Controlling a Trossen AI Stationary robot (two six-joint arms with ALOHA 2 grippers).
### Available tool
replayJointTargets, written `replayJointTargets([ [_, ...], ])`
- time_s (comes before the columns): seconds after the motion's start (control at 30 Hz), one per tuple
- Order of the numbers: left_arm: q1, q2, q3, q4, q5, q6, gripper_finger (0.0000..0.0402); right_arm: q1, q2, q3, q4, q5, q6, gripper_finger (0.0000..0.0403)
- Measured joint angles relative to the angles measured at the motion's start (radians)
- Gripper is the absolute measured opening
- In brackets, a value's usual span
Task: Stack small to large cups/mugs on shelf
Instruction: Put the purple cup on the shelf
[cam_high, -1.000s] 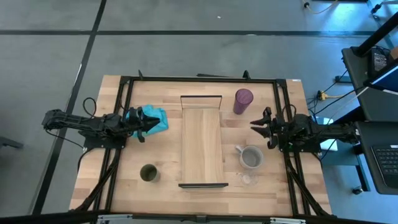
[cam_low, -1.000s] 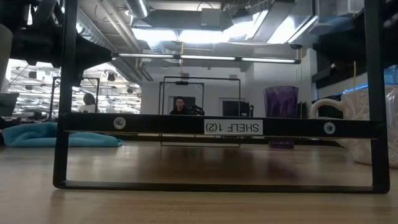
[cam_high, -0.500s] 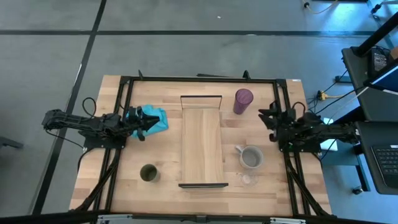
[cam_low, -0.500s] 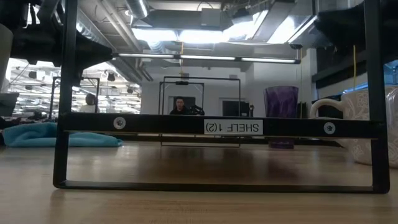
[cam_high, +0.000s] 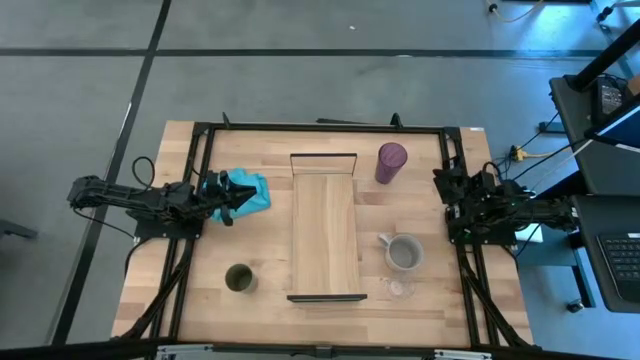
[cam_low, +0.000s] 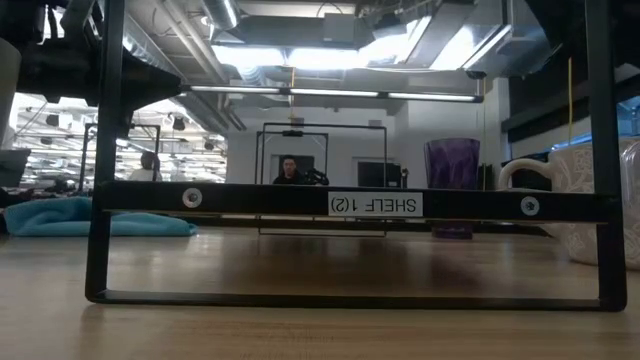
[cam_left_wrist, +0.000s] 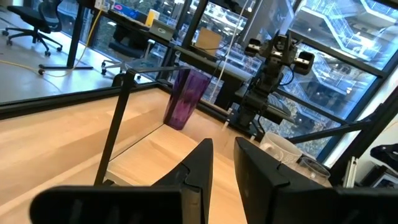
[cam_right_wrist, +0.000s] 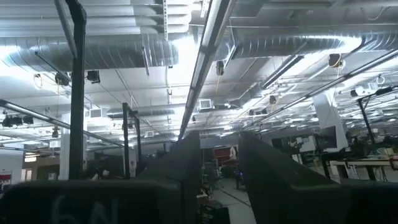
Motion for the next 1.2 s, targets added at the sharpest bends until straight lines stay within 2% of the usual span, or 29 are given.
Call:
replayJointTargets([
  [0.3,0.0,0.0,0.0,0.004,-0.028,-0.005,0.006,0.0,0.0,0.0,0.043,0.0,-0.024,0.0112],
  [0.4,0.0,0.0,0.0,0.004,-0.031,-0.005,0.006,0.0,0.001,0.0,0.067,0.001,0.047,0.0112],
  [0.47,0.0,0.0,0.0,0.004,-0.046,-0.005,0.006,-0.002,0.001,0.002,0.147,0.026,0.095,0.0112],
  [0.57,0.0,0.0,0.0,0.004,-0.061,-0.005,0.006,-0.007,0.001,0.062,0.14,0.034,0.033,0.0112],
  [0.63,0.0,0.0,0.0,0.004,-0.062,-0.005,0.006,-0.006,0.009,0.139,0.004,0.023,-0.005,0.0112],
  [0.7,0.0,0.0,0.0,0.004,-0.063,-0.005,0.006,-0.006,0.029,0.238,-0.206,0.057,-0.022,0.0112],
  [0.77,0.0,0.0,0.0,0.004,-0.062,-0.004,0.006,-0.006,0.071,0.347,-0.41,0.122,-0.024,0.0112],
  [0.87,0.0,0.0,0.0,0.004,-0.062,-0.004,0.006,-0.006,0.151,0.502,-0.635,0.275,-0.015,0.0112],
  [0.93,0.0,0.0,0.0,0.004,-0.062,-0.004,0.006,-0.006,0.205,0.593,-0.774,0.394,0.07,0.0112],
  [1.0,0.0,0.0,0.0,0.004,-0.062,-0.004,0.006,-0.007,0.261,0.689,-0.967,0.466,0.18,0.0112],
  [1.13,0.0,0.0,0.0,0.004,-0.079,0.014,0.006,-0.006,0.392,0.85,-1.382,0.449,0.43,0.0112],
  [1.2,0.0,0.0,0.0,0.004,-0.095,0.014,0.006,-0.007,0.453,0.894,-1.471,0.417,0.525,0.0112],
])
